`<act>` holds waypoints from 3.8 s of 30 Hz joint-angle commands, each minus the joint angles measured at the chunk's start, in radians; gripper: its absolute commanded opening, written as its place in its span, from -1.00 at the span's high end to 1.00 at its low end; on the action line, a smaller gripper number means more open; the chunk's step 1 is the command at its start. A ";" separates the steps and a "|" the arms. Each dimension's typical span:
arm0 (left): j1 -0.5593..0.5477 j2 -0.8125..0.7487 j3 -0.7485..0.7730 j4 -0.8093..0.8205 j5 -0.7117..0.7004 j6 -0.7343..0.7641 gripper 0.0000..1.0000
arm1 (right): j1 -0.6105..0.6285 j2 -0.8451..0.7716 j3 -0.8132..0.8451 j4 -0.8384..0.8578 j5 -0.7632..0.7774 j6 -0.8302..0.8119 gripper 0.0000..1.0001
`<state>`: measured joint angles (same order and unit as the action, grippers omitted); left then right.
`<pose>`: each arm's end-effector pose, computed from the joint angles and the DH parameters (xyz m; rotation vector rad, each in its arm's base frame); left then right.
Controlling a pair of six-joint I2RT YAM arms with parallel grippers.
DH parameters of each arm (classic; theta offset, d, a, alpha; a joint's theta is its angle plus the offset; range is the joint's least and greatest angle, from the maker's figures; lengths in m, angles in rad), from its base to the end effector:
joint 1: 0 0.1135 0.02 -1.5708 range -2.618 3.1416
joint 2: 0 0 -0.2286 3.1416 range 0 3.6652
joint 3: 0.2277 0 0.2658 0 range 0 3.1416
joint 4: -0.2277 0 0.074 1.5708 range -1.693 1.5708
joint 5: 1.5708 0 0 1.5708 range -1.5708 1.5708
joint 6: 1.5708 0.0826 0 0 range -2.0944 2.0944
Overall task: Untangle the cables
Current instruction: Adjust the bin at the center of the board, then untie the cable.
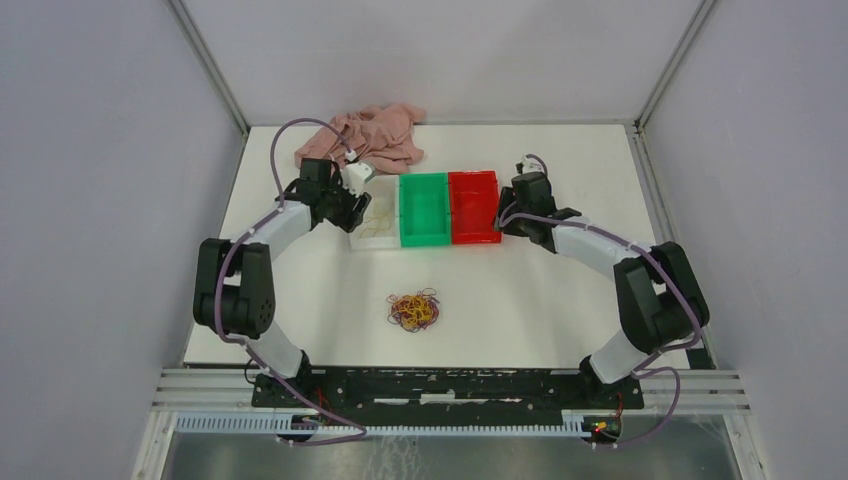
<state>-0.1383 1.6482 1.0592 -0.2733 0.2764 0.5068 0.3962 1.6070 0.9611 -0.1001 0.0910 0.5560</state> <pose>0.3794 -0.0756 0.1309 0.8754 2.2307 -0.1651 0.3589 0.1420 0.1280 0.2335 2.3314 0.3749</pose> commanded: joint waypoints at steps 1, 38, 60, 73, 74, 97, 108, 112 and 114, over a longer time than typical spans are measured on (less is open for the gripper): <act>-0.010 0.040 0.027 0.127 -0.041 0.023 -0.29 | -0.003 -0.053 -0.044 0.052 0.015 0.033 0.12; -0.011 -0.381 0.122 -0.532 0.239 0.219 -0.99 | 0.510 -0.080 -0.125 0.145 -0.348 -0.004 0.26; -0.012 -0.452 0.101 -0.556 0.321 0.237 -0.99 | 0.509 -0.123 -0.026 0.107 -0.391 -0.018 1.00; -0.074 -0.664 -0.095 -0.398 0.550 0.244 -0.93 | 0.509 -0.195 0.107 0.173 -0.524 0.052 1.00; -0.086 -0.683 -0.132 -0.357 0.555 0.218 -0.91 | 0.509 -0.192 0.111 0.184 -0.532 0.063 1.00; -0.231 -0.838 -0.312 -0.091 0.584 0.105 -0.67 | 0.471 -0.255 0.144 0.216 -0.599 0.129 1.00; -0.239 -0.822 -0.284 -0.023 0.598 -0.076 -0.48 | 0.434 -0.277 0.147 0.326 -0.647 0.259 1.00; -0.245 -0.794 -0.260 -0.023 0.632 -0.143 -0.24 | 0.429 -0.282 0.155 0.364 -0.657 0.294 1.00; -0.249 -0.785 -0.253 -0.023 0.647 -0.162 -0.09 | 0.428 -0.285 0.155 0.365 -0.658 0.299 1.00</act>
<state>-0.3786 0.8497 0.7486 -0.3412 0.8555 0.4530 0.8291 1.3693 1.0603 0.1585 -0.5270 0.8070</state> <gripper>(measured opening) 0.603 0.009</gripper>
